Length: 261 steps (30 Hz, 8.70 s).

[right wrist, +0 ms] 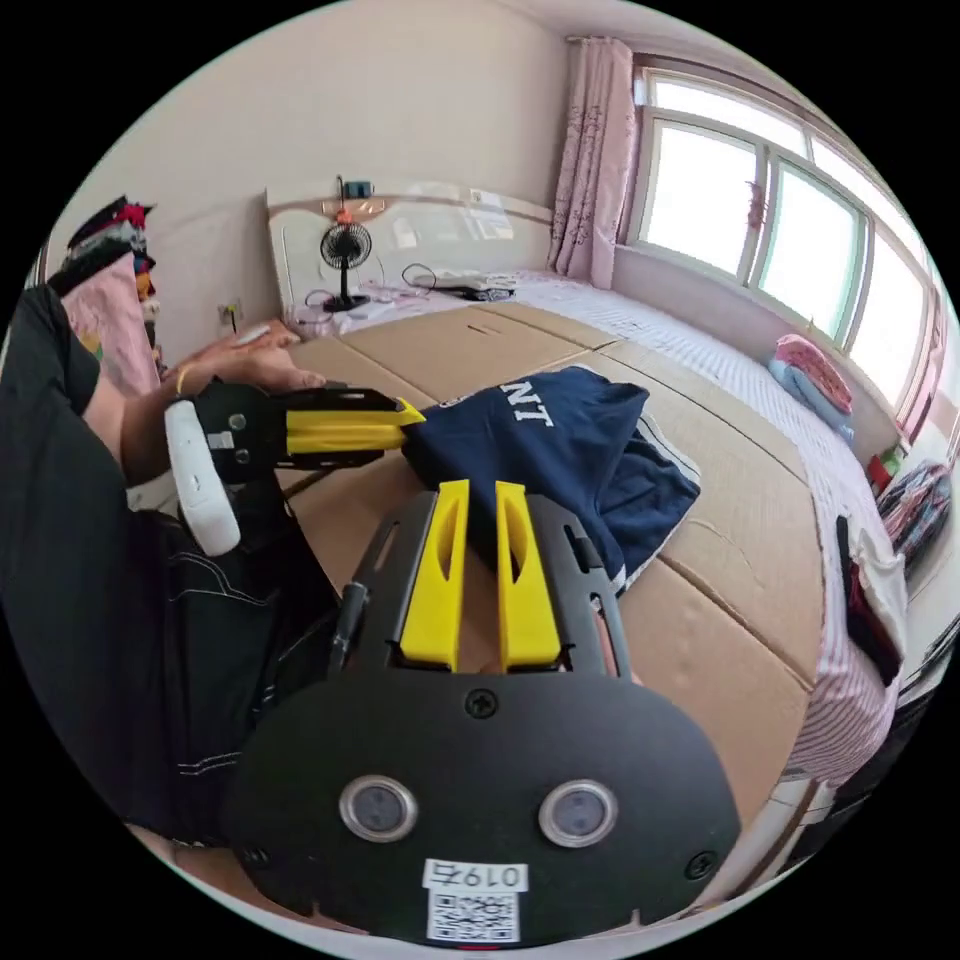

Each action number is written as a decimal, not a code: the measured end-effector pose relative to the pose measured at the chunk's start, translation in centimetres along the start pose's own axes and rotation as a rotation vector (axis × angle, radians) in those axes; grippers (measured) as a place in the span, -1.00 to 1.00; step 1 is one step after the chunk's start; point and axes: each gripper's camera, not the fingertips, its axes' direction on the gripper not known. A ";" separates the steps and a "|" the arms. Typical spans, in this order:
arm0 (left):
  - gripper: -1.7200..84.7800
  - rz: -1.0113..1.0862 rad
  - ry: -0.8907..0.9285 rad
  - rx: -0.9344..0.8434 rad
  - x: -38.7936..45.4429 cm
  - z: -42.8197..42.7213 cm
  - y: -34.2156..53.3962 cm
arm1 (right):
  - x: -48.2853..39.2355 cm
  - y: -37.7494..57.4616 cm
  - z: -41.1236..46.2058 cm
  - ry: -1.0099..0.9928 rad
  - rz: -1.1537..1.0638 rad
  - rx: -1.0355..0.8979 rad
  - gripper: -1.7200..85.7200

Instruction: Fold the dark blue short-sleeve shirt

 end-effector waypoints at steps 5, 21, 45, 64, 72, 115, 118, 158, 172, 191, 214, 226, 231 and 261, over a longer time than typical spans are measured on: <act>-0.94 -0.013 0.000 0.011 0.1 -0.5 1.0 | -9.4 -2.8 2.3 0.213 -0.247 -0.094 -0.75; -0.94 -0.041 0.028 0.045 -0.7 -2.5 3.1 | -23.9 -6.6 8.2 0.499 -0.447 -0.202 -0.80; -0.91 0.139 0.040 0.234 -0.2 -5.8 5.5 | -31.6 -4.0 12.0 0.653 -0.751 -0.135 -0.93; -0.86 0.241 0.043 0.206 -1.2 -9.0 1.2 | -29.3 -1.2 10.7 0.735 -0.742 -0.288 -0.91; -0.91 0.241 0.082 0.204 -2.1 -9.3 -0.2 | -29.0 0.1 10.9 0.706 -0.780 -0.293 -0.96; -0.78 -0.268 1.410 0.627 -38.7 14.1 -24.7 | -24.1 7.6 10.0 0.765 -0.708 -0.289 -0.90; -0.78 -0.180 1.713 0.564 -39.1 20.5 -30.8 | -23.9 7.9 9.8 0.761 -0.705 -0.279 -0.90; -0.95 -0.194 1.868 0.340 -50.8 28.6 -43.4 | -25.8 7.3 8.9 0.741 -0.659 -0.251 -0.95; -0.94 -0.316 1.887 0.288 -54.5 27.9 -38.6 | -24.4 6.4 7.0 0.599 -0.507 -0.187 -0.96; -0.92 -1.003 1.364 0.345 -63.7 24.3 -7.4 | -24.2 6.2 1.7 0.582 -0.247 -0.081 -0.80; -0.66 -1.469 1.696 0.094 -65.1 44.5 8.4 | -26.5 -2.1 6.7 0.461 -0.423 -0.191 -0.90; -0.91 -1.369 1.560 0.078 -65.2 37.0 14.7 | -17.9 3.6 4.1 0.501 -0.512 -0.222 -0.98; -0.92 -1.396 1.460 0.072 -63.2 28.2 20.7 | -9.3 8.4 0.7 0.449 -0.501 -0.136 -0.98; -0.70 -1.432 1.335 0.394 -47.6 1.6 28.9 | 32.6 28.5 -5.9 -0.657 0.788 0.112 -0.65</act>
